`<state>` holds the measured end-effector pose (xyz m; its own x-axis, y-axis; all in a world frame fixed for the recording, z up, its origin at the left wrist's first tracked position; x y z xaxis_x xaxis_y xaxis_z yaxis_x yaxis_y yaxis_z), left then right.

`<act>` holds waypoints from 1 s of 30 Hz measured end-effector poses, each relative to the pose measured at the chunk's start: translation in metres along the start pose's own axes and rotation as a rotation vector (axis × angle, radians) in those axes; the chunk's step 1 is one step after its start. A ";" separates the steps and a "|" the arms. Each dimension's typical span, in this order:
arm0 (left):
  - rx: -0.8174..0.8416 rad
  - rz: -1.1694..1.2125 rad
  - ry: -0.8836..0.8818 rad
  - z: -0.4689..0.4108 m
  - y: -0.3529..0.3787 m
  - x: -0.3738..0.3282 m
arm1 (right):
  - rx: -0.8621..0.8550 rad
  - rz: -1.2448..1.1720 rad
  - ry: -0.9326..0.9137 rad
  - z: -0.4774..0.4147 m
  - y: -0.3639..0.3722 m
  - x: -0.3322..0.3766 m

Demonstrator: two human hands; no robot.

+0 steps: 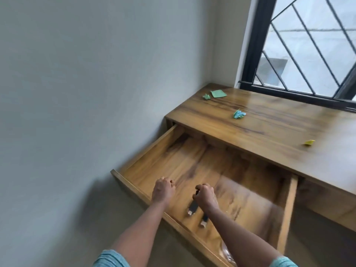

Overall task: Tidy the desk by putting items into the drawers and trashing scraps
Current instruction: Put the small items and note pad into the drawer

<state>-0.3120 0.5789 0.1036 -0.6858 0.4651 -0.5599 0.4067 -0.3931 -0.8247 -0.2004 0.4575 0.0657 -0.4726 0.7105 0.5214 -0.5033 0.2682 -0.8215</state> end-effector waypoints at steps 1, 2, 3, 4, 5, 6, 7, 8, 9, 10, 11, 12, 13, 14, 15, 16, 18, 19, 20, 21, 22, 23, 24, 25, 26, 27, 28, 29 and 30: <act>0.013 -0.007 0.000 -0.006 -0.002 0.010 | 0.005 -0.002 0.010 -0.003 0.007 0.005; 0.028 -0.015 0.002 -0.012 -0.004 0.021 | 0.007 -0.011 0.021 -0.006 0.016 0.010; 0.045 -0.020 0.004 -0.017 -0.005 0.031 | 0.011 -0.022 0.032 -0.009 0.024 0.015; 0.062 -0.020 0.004 -0.023 -0.004 0.038 | 0.013 -0.028 0.037 -0.010 0.032 0.019; 0.076 -0.025 0.011 -0.027 -0.002 0.043 | 0.018 -0.027 0.037 -0.011 0.038 0.023; 0.090 -0.028 0.019 -0.031 0.000 0.046 | 0.022 -0.021 0.033 -0.012 0.044 0.025; 0.103 -0.030 0.033 -0.035 0.003 0.047 | 0.025 -0.015 0.036 -0.014 0.051 0.027; 0.117 -0.030 0.046 -0.040 0.006 0.048 | 0.029 -0.009 0.037 -0.017 0.057 0.029; 0.129 -0.027 0.057 -0.045 0.009 0.048 | 0.037 0.008 0.032 -0.019 0.062 0.030; 0.140 -0.029 0.062 -0.049 0.012 0.048 | 0.045 0.035 0.018 -0.022 0.067 0.031; 0.147 -0.035 0.070 -0.053 0.014 0.047 | 0.051 0.063 -0.001 -0.025 0.071 0.032; 0.154 -0.037 0.072 -0.058 0.015 0.047 | 0.057 0.087 -0.026 -0.028 0.077 0.033; 0.154 -0.035 0.075 -0.062 0.015 0.046 | 0.058 0.105 -0.052 -0.030 0.081 0.035; 0.152 -0.031 0.074 -0.067 0.015 0.046 | 0.056 0.121 -0.075 -0.033 0.083 0.038; 0.149 -0.031 0.074 -0.071 0.016 0.047 | 0.051 0.134 -0.091 -0.035 0.084 0.040; 0.152 -0.036 0.076 -0.074 0.015 0.046 | 0.038 0.141 -0.102 -0.036 0.084 0.042; 0.162 -0.053 0.088 -0.083 0.017 0.046 | 0.021 0.145 -0.114 -0.039 0.086 0.043; 0.161 -0.056 0.091 -0.088 0.019 0.046 | 0.016 0.152 -0.121 -0.040 0.087 0.043; 0.159 -0.066 0.095 -0.093 0.020 0.045 | 0.011 0.161 -0.129 -0.040 0.087 0.043; 0.157 -0.079 0.104 -0.096 0.019 0.043 | 0.012 0.166 -0.133 -0.041 0.088 0.043; 0.157 -0.085 0.111 -0.099 0.020 0.041 | 0.024 0.166 -0.140 -0.042 0.089 0.042; 0.162 -0.090 0.117 -0.102 0.021 0.040 | 0.044 0.165 -0.153 -0.044 0.088 0.041; 0.166 -0.093 0.116 -0.105 0.020 0.038 | 0.054 0.155 -0.167 -0.047 0.085 0.042; 0.169 -0.094 0.106 -0.108 0.018 0.035 | 0.048 0.132 -0.171 -0.051 0.078 0.042; 0.164 -0.089 0.095 -0.112 0.016 0.032 | 0.018 0.098 -0.169 -0.056 0.067 0.042; 0.152 -0.087 0.087 -0.118 0.013 0.028 | -0.033 0.065 -0.165 -0.064 0.054 0.041; 0.137 -0.084 0.091 -0.124 0.009 0.023 | -0.095 0.046 -0.173 -0.072 0.039 0.042; 0.120 -0.072 0.101 -0.132 0.006 0.016 | -0.149 0.034 -0.189 -0.081 0.023 0.044; 0.101 -0.061 0.116 -0.138 0.003 0.009 | -0.199 0.038 -0.211 -0.090 0.007 0.045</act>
<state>-0.2341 0.6912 0.0847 -0.6309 0.5765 -0.5192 0.2997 -0.4362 -0.8485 -0.1599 0.5500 0.0622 -0.6390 0.5771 0.5085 -0.3401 0.3809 -0.8598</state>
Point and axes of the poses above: each hand's wrist, its own z-axis away from the middle knuckle, its own y-axis out of the palm, x = y × z, the point moved 6 cm from there along -z, towards the middle knuckle, and after that the axes turned 7 degrees about z, right-handed, at the moved point
